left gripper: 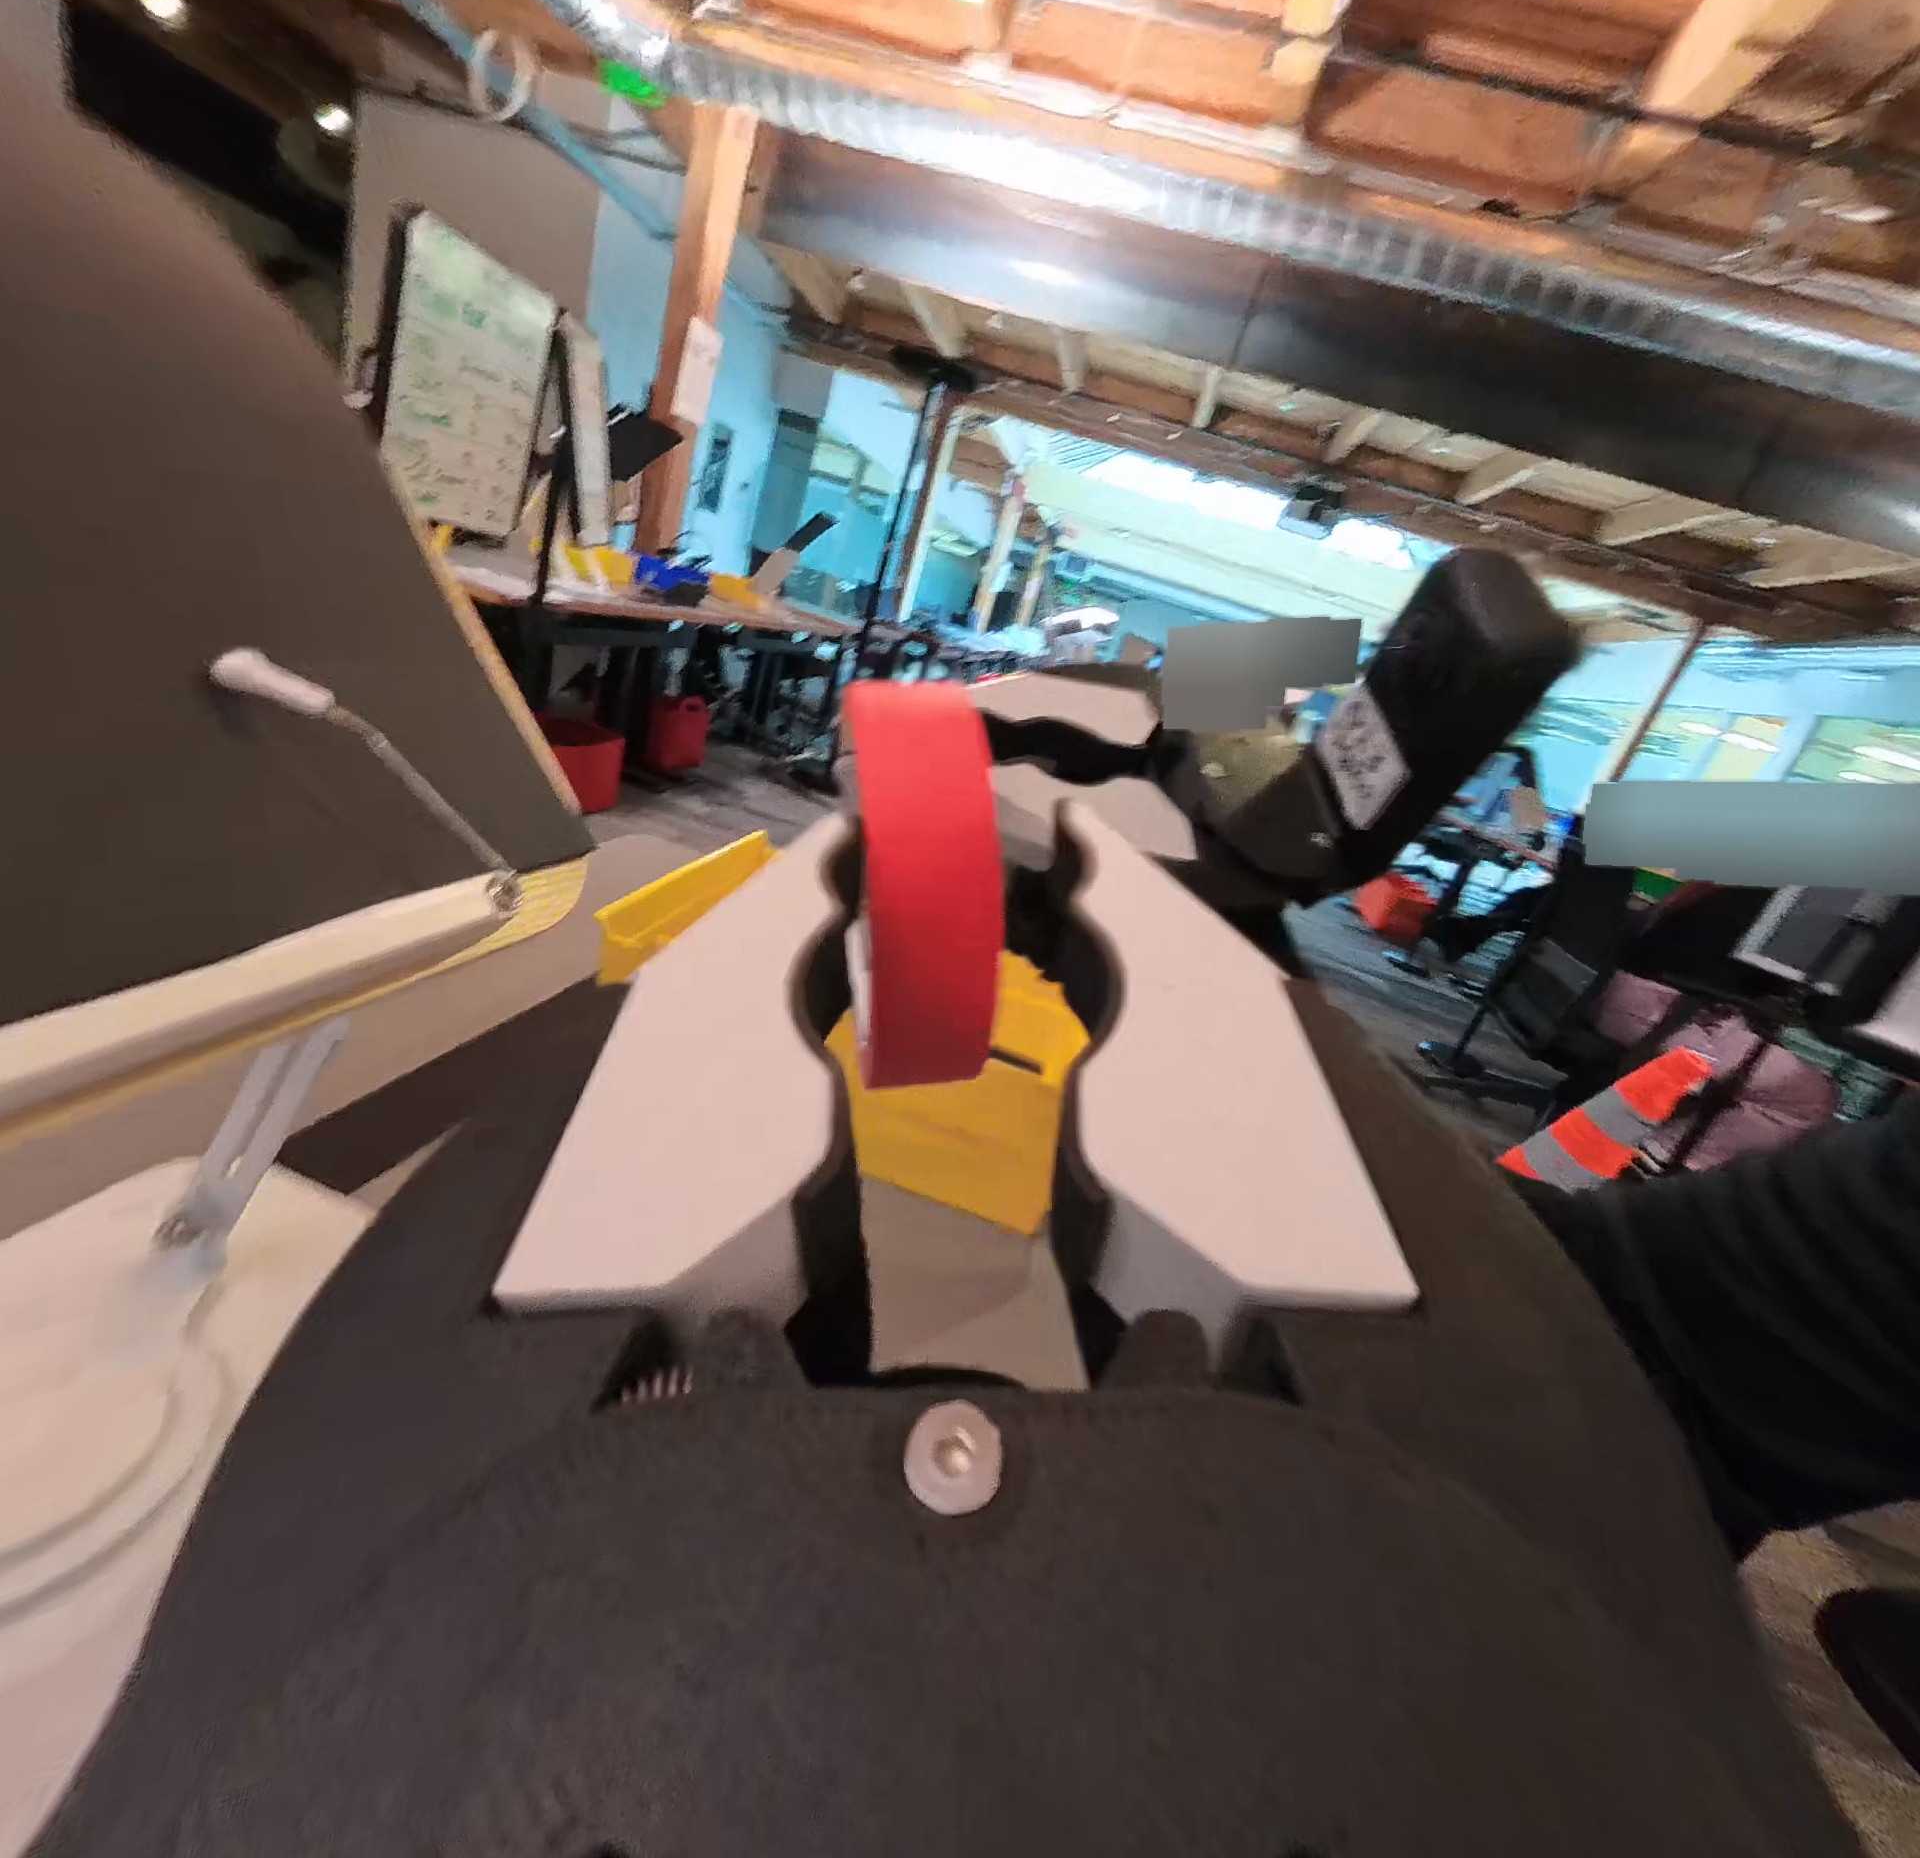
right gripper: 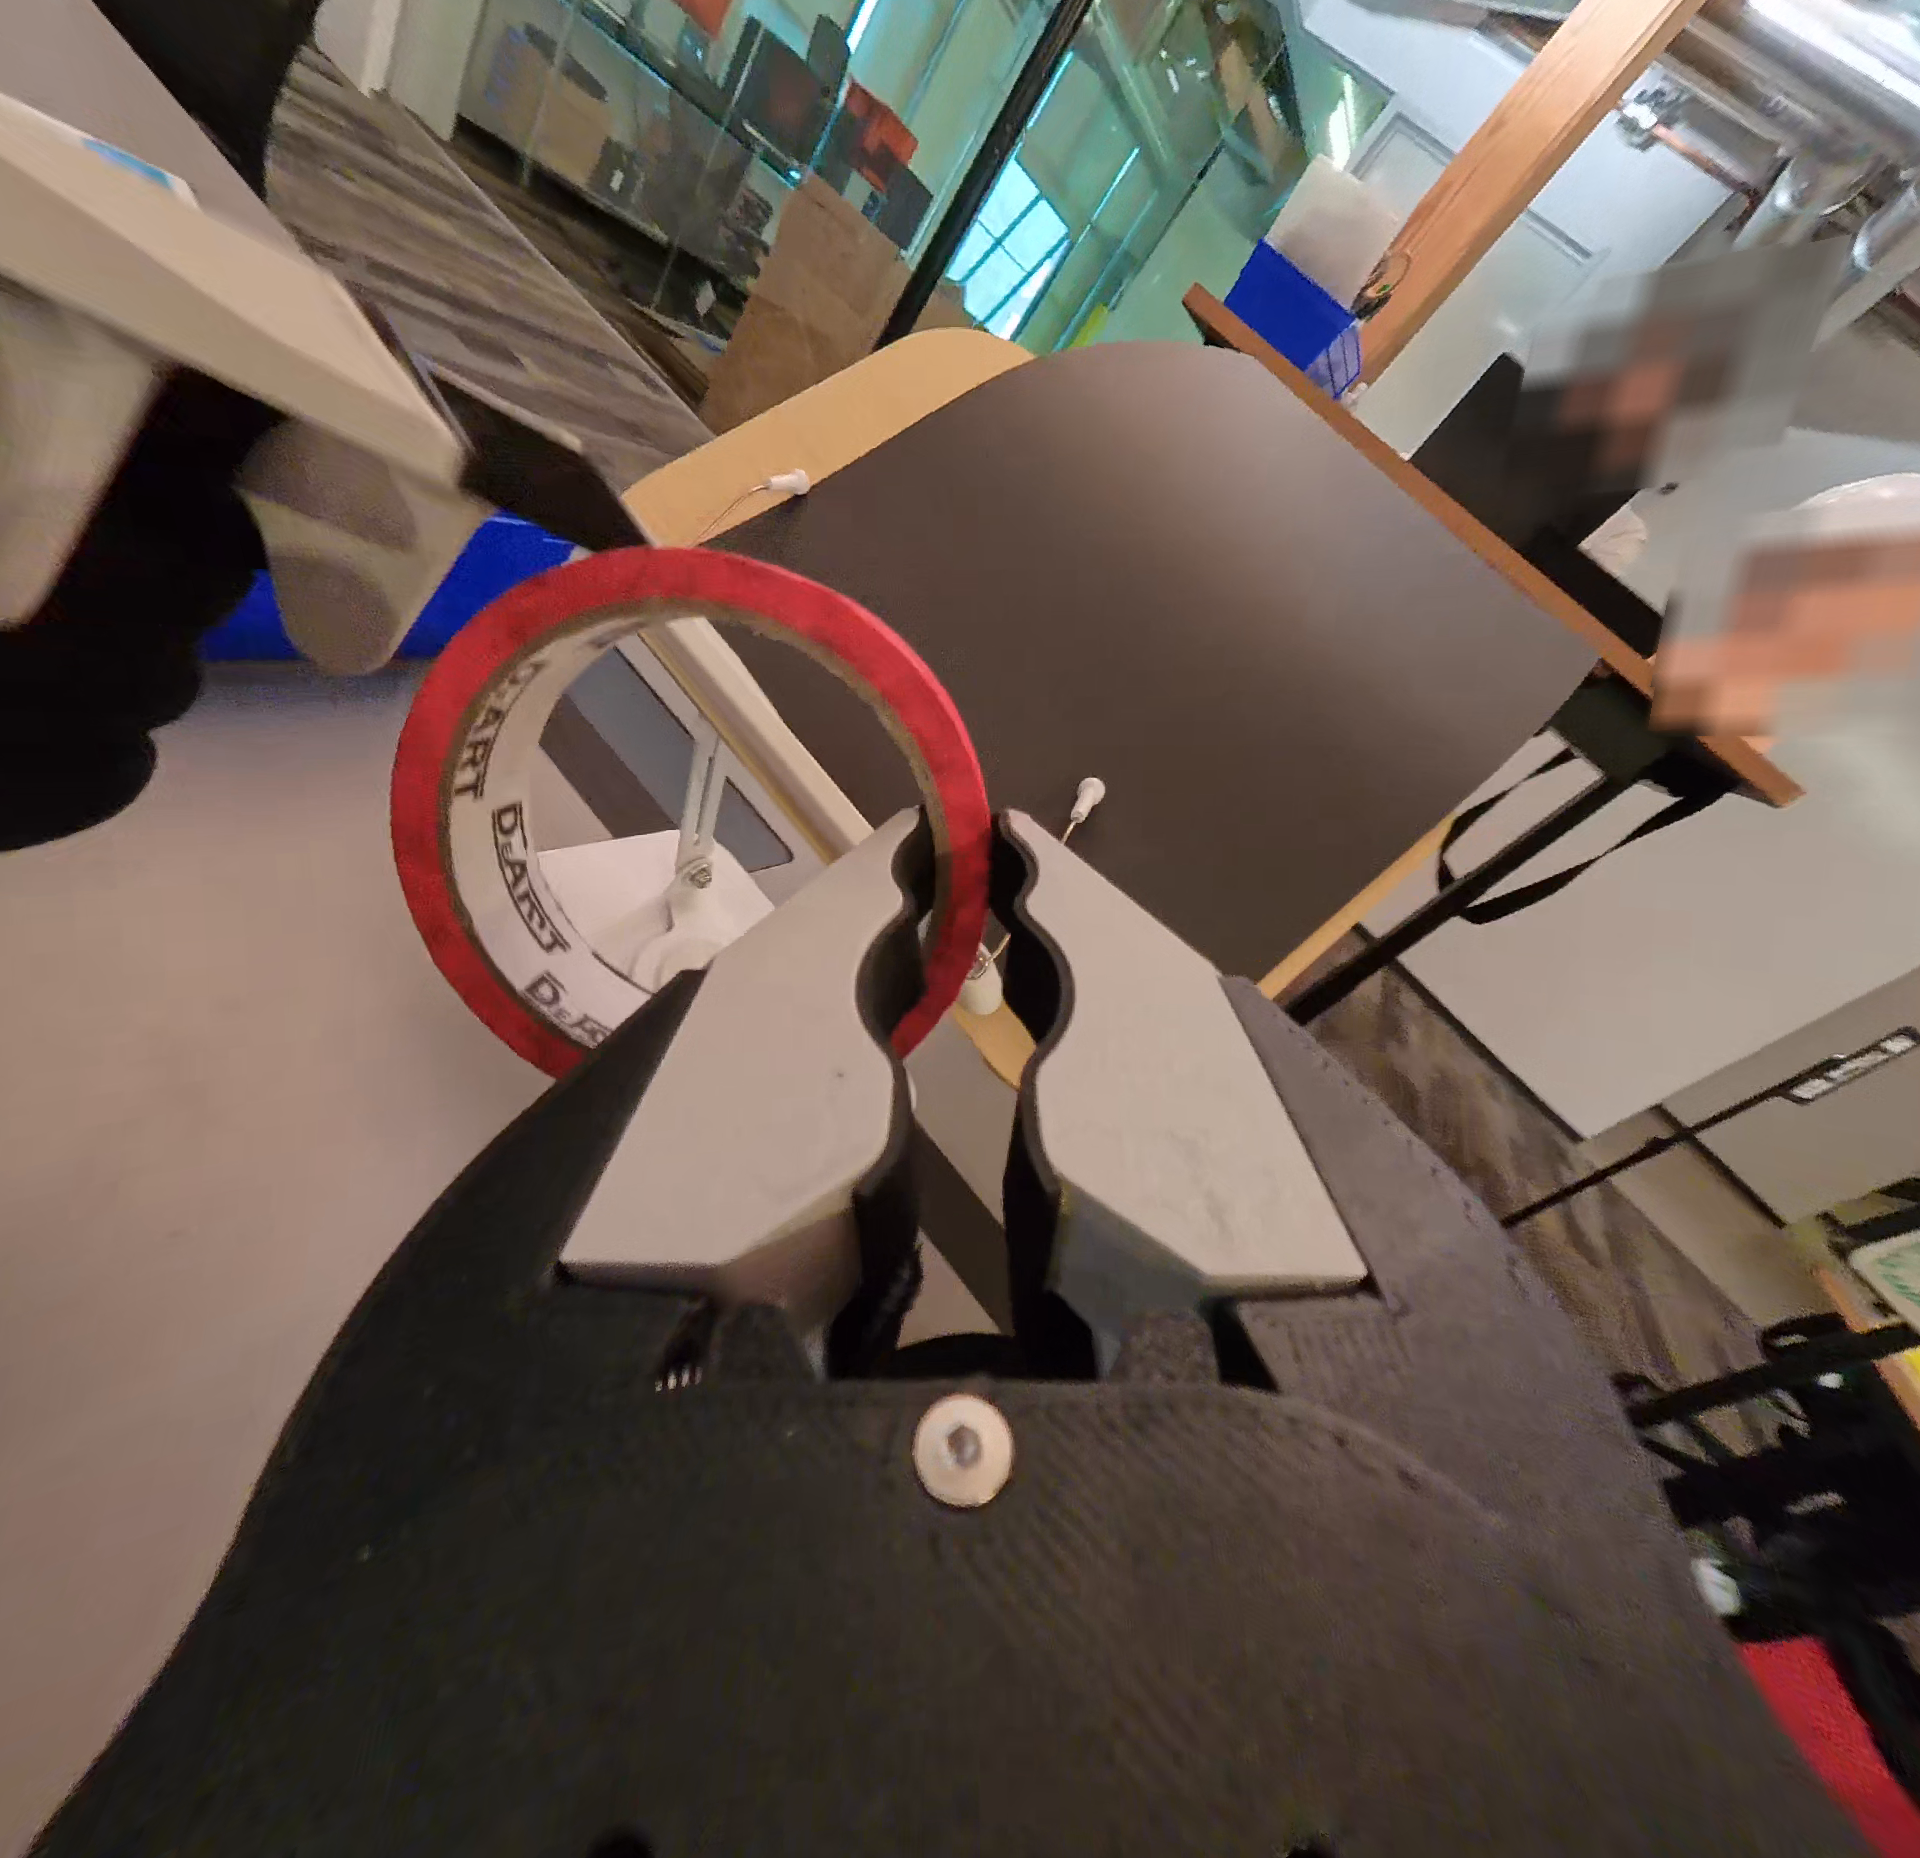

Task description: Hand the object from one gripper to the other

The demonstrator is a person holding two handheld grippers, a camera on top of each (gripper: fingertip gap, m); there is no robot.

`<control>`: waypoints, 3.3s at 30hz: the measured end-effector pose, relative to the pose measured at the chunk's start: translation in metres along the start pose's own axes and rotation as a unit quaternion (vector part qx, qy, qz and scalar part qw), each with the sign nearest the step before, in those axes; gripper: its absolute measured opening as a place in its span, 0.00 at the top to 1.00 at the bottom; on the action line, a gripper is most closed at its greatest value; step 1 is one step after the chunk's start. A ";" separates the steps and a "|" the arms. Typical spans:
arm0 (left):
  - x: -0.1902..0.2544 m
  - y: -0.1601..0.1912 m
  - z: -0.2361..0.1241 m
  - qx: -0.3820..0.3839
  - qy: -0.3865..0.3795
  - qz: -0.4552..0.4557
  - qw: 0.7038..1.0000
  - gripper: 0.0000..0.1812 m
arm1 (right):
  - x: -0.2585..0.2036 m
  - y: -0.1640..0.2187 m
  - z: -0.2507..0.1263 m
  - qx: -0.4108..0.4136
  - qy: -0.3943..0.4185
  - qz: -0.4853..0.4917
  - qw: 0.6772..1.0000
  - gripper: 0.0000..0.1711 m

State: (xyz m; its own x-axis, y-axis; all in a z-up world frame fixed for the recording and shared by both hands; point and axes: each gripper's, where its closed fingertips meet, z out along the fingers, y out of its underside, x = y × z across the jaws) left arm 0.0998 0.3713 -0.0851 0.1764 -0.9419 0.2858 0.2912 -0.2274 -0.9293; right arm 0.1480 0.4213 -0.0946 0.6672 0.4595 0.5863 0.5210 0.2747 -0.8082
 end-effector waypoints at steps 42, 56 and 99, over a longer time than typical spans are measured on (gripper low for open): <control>0.003 0.022 -0.012 -0.104 0.058 0.124 0.985 0.96 | -0.065 -0.044 -0.034 0.109 -0.284 0.099 0.947 0.76; 0.046 -0.012 -0.027 -0.140 -0.067 0.572 0.805 0.96 | -0.114 -0.039 -0.035 0.082 -0.484 0.327 0.807 0.76; -0.015 0.039 -0.004 -0.238 -0.123 0.173 0.948 0.83 | -0.041 -0.014 0.005 -0.030 0.054 -0.325 0.944 0.96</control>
State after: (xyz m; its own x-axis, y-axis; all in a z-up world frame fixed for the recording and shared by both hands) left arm 0.1044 0.3756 -0.1267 0.4154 -0.9074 -0.0635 -0.2712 -0.0570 -0.9608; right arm 0.1104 0.4029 -0.1076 0.2454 0.1196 0.9620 0.8657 0.4195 -0.2730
